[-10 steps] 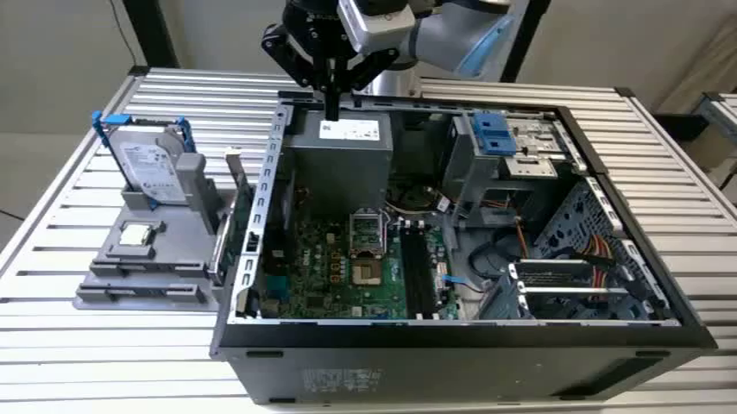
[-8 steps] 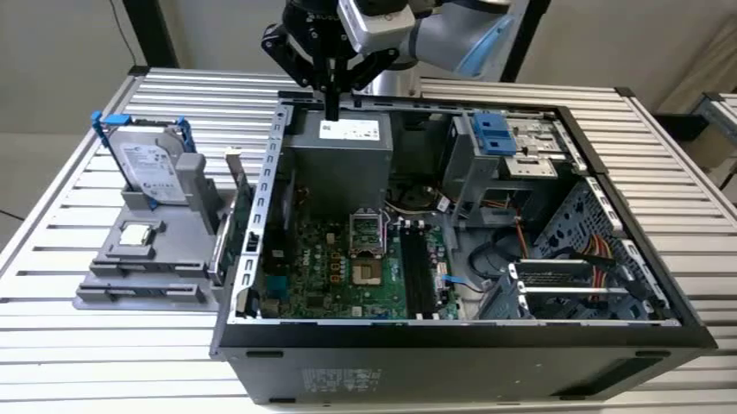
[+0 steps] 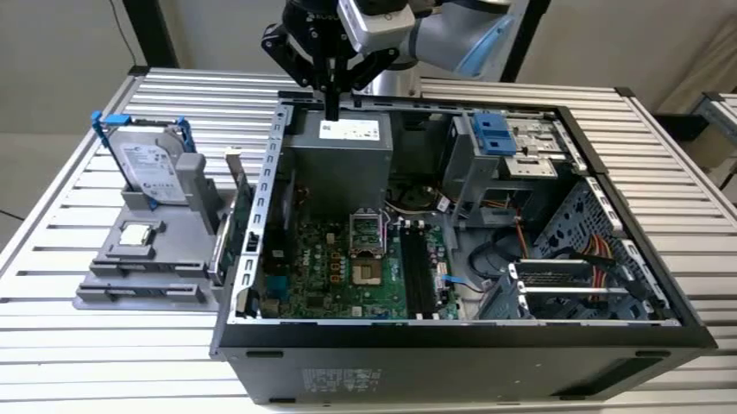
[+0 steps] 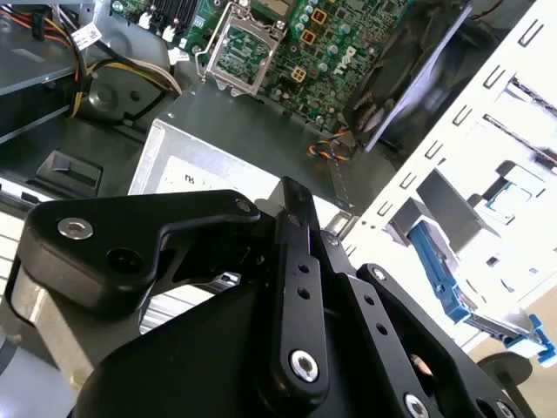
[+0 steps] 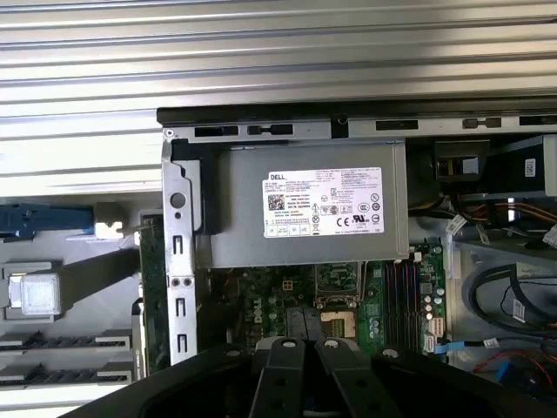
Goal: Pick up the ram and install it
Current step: 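Reach for the ram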
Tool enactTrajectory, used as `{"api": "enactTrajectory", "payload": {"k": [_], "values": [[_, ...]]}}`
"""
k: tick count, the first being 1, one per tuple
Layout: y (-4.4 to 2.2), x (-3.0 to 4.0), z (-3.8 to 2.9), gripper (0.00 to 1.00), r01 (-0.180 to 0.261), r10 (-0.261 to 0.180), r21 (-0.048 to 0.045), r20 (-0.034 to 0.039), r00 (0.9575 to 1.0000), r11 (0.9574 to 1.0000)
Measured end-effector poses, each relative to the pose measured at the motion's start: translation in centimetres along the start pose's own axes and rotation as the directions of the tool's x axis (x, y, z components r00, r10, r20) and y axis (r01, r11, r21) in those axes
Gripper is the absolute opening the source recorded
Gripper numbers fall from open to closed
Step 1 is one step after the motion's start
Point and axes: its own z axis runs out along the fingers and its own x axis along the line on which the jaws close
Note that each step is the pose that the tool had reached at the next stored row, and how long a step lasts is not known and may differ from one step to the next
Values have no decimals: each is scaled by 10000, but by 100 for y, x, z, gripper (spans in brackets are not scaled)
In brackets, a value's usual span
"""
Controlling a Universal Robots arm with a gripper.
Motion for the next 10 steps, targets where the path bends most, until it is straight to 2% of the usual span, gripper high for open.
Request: {"api": "enactTrajectory", "payload": {"k": [10], "values": [[0, 5, 0, 0, -1, 1, 1, 0, 10000, 10000]]}}
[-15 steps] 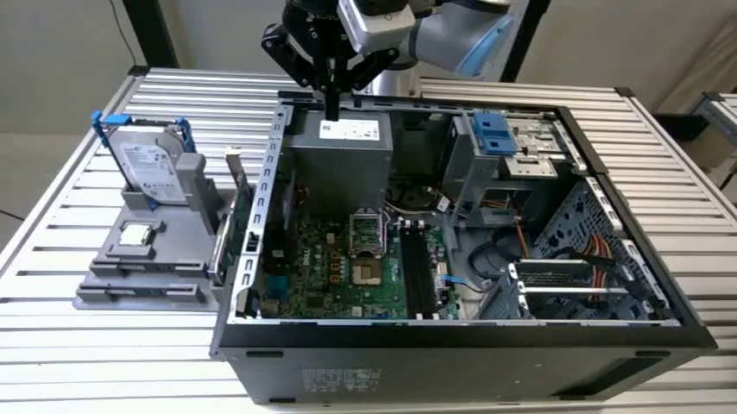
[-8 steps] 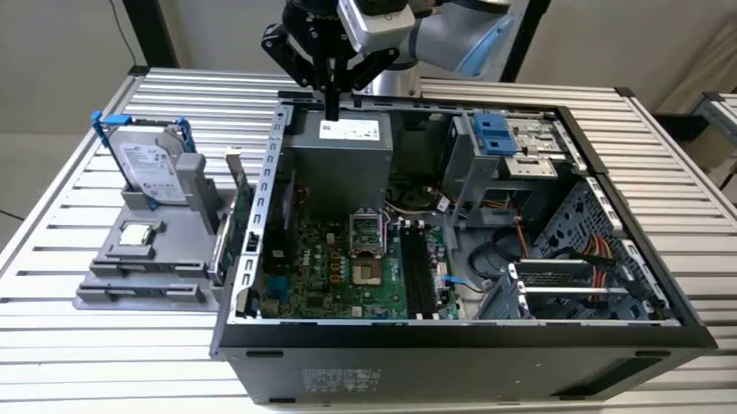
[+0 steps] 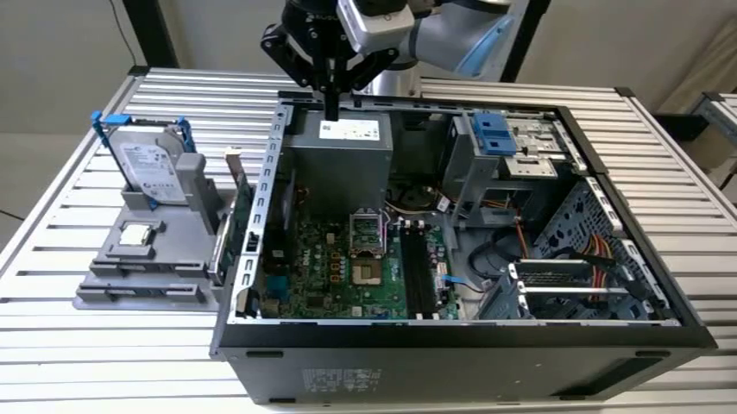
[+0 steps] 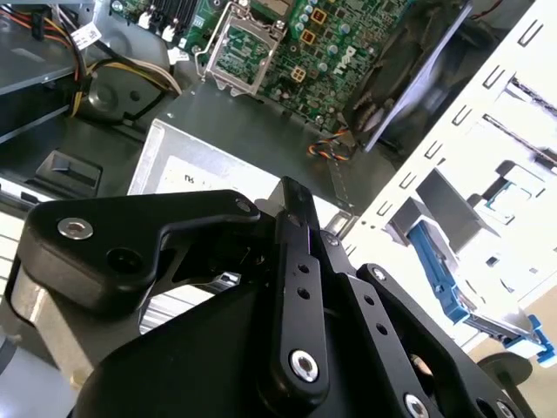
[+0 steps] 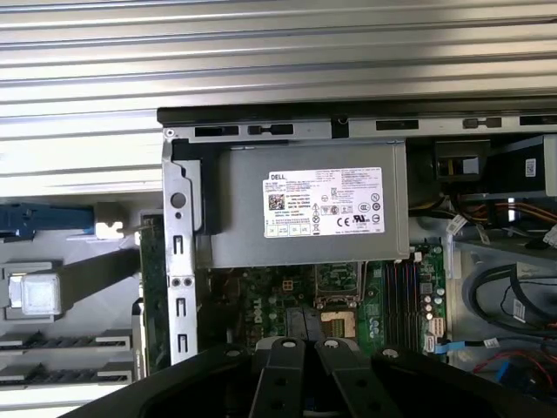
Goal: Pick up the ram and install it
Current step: 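Reach for the ram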
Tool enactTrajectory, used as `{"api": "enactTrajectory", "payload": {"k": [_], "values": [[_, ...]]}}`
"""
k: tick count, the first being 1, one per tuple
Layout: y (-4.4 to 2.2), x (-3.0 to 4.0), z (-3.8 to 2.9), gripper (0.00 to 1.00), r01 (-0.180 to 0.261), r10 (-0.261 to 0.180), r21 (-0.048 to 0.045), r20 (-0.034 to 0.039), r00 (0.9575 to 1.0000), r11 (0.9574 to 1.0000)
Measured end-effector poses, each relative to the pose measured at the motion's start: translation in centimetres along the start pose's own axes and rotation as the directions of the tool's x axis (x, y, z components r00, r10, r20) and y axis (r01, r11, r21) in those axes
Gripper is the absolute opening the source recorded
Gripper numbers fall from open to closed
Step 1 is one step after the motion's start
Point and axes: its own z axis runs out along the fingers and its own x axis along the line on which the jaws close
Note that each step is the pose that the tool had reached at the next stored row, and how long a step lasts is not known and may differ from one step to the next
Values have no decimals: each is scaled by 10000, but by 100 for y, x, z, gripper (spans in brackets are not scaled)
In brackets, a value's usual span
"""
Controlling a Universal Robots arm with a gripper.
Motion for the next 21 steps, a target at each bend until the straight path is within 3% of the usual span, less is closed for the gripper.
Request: {"api": "enactTrajectory", "payload": {"k": [21], "values": [[-3, 37, 0, 0, 0, 0, 1, -17, 10000, 10000]]}}
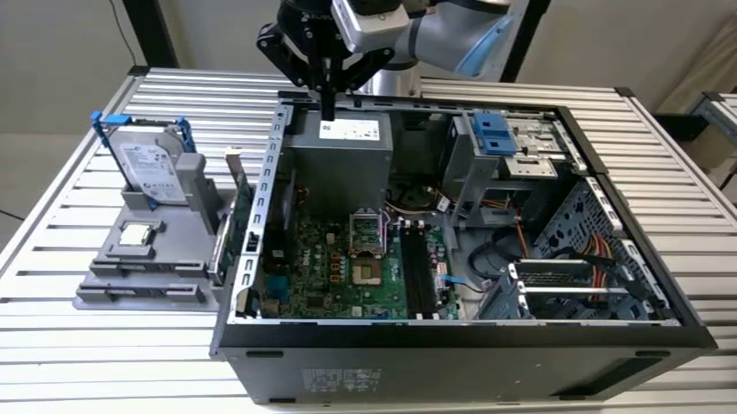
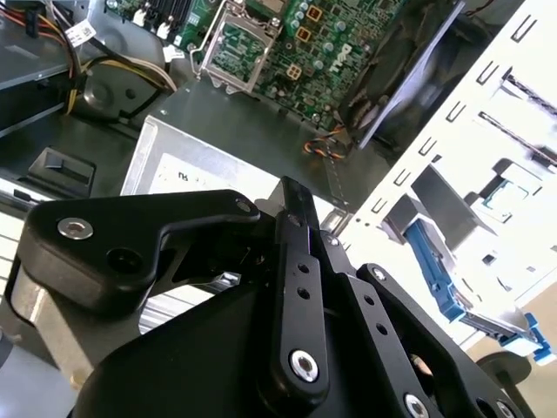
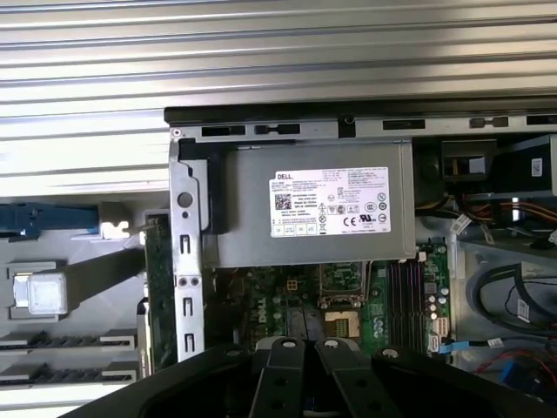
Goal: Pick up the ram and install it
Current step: 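Reach for the ram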
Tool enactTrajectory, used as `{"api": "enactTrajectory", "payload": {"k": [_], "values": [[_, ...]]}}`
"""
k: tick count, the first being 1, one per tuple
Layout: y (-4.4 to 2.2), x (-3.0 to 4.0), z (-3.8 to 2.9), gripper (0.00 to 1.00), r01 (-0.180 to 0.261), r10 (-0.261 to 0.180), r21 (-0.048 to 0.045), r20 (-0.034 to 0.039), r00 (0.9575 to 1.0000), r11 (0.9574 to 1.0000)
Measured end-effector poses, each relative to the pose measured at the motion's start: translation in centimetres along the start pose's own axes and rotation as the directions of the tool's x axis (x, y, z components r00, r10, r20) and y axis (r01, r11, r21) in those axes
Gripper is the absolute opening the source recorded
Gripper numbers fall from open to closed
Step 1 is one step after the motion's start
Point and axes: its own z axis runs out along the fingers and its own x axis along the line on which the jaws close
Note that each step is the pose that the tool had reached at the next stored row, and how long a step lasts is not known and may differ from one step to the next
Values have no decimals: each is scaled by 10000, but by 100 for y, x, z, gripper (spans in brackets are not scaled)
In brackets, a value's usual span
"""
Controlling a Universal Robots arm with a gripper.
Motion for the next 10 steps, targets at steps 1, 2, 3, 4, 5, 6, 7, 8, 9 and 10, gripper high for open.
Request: {"api": "enactTrajectory", "payload": {"k": [1, 2, 3, 4, 5, 6, 7, 8, 9, 10], "values": [[0, 1, -1, 0, 0, 0, 2, -2, 10000, 10000], [0, 4, 0, 0, -1, 1, 0, -2, 10000, 10000], [0, 5, -1, 0, 0, 0, 1, -3, 10000, 10000], [0, 6, -1, 0, 0, 0, 1, -4, 10000, 10000], [0, 7, 0, 0, 0, 0, 1, -4, 10000, 10000], [-1, 9, 0, 0, 0, 0, 1, -4, 10000, 10000], [-1, 11, -1, 0, 0, 0, 1, -5, 10000, 10000], [-1, 13, -1, 0, 0, 0, 1, -5, 10000, 10000], [-1, 16, -1, 0, -1, 1, 1, -5, 10000, 10000], [-1, 18, -1, 0, 0, 0, 1, -5, 10000, 10000]]}}
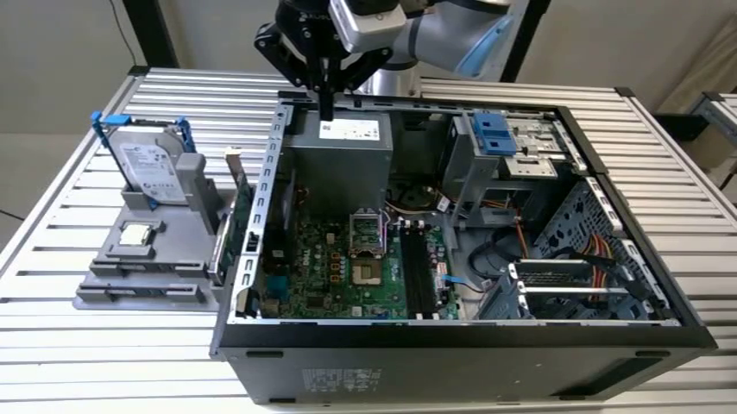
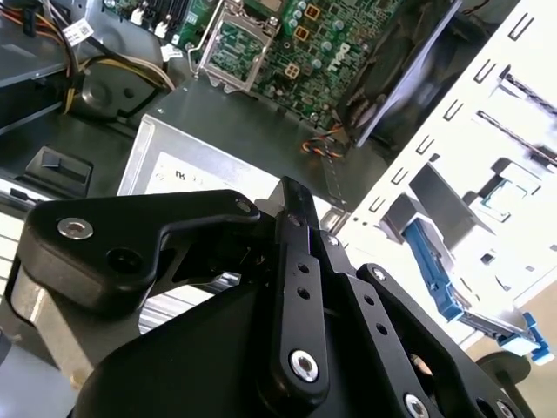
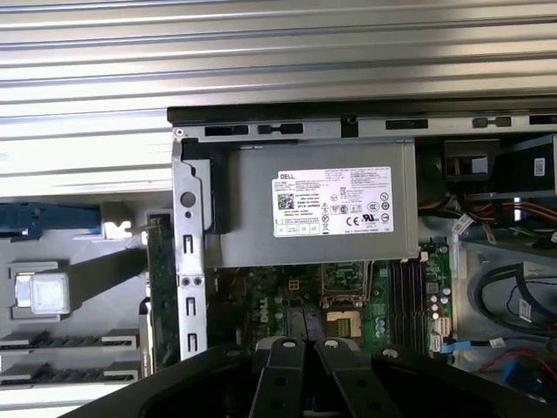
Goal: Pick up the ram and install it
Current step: 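Reach for the ram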
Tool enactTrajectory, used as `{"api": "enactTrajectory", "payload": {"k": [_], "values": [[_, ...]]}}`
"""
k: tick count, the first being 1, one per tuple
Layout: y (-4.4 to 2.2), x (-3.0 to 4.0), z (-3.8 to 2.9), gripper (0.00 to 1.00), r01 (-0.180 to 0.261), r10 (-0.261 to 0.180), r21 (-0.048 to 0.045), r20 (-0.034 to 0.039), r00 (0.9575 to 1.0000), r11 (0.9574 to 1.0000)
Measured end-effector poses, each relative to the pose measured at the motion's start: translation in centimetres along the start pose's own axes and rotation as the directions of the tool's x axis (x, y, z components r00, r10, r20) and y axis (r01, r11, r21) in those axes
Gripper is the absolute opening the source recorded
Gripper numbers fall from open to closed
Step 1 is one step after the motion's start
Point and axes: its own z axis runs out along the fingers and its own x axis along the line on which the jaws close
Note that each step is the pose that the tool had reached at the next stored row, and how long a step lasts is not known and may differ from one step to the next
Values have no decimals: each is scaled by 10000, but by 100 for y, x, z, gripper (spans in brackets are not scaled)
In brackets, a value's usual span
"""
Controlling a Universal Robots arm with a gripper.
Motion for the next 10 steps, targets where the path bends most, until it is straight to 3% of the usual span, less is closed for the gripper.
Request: {"api": "enactTrajectory", "payload": {"k": [10], "values": [[-3, 37, 1, 0, 0, 0, -1, -3, 10000, 10000]]}}
